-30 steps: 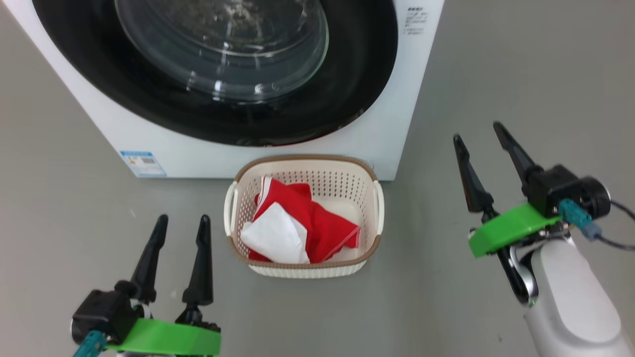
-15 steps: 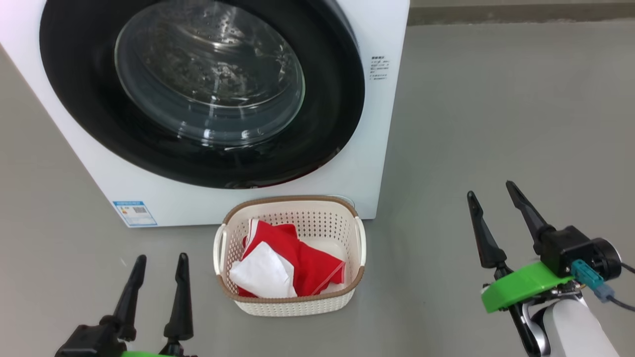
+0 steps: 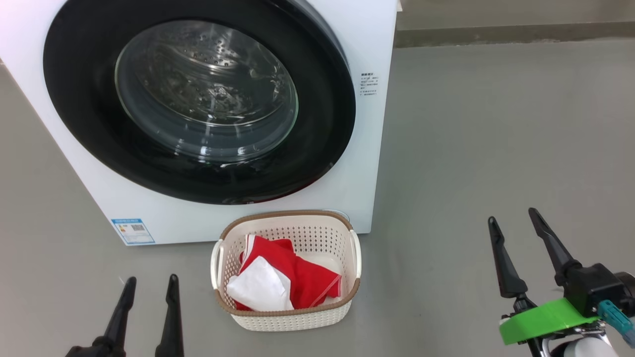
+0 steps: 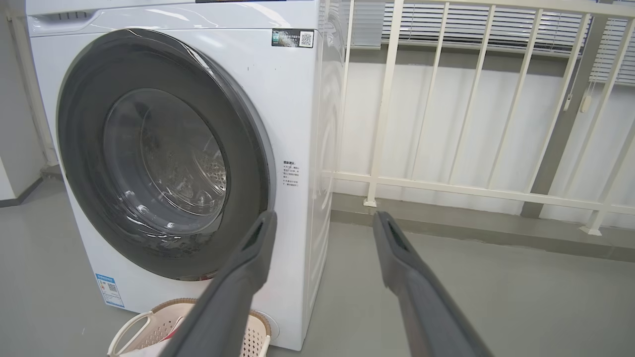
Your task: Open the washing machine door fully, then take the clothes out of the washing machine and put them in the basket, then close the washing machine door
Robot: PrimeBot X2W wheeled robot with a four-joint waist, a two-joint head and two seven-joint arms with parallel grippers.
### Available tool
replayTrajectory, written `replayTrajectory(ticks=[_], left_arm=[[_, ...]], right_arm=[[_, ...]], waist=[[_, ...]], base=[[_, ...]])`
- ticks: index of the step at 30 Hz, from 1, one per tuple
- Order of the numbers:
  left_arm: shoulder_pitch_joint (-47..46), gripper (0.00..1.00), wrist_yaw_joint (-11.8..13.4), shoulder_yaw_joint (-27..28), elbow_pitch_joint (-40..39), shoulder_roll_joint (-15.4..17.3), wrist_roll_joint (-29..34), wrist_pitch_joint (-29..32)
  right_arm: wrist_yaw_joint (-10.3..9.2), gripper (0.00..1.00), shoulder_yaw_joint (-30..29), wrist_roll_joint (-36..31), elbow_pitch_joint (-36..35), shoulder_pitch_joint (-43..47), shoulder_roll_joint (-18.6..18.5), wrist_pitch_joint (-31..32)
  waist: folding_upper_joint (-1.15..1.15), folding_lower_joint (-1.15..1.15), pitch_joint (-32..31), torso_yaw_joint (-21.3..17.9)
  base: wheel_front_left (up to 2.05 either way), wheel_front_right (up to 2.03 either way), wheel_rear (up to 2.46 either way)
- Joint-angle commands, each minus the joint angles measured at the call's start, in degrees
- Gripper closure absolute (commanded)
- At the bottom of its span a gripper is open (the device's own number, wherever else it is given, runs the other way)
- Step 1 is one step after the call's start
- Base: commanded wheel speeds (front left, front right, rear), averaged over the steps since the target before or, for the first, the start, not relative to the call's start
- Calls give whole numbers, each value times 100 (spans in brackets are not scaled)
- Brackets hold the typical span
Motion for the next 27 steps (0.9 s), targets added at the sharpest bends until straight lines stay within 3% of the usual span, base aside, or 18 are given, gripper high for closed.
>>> replayTrajectory(ticks=[1,21,22,27], left_arm=[[-78,0,-46,210,-127,63,47,-51],[43,0,-107,216,-29,61,164,-51],[161,100,-89,23,96,0,127,0],[221,100,-91,-7,413,-49,92,55]], right_arm=[[-21,0,79,-35,-201,-61,-29,-22],[-21,0,-85,-10,-417,333,-29,-22],[0,100,-207,1,-254,434,25,0],[1,100,-191,49,76,520,108,34]], waist=[[0,0,-36,-5],[0,0,-178,72],[0,0,-178,73],[0,0,-178,77]], base=[[0,0,0],[0,0,0],[0,0,0],[0,0,0]])
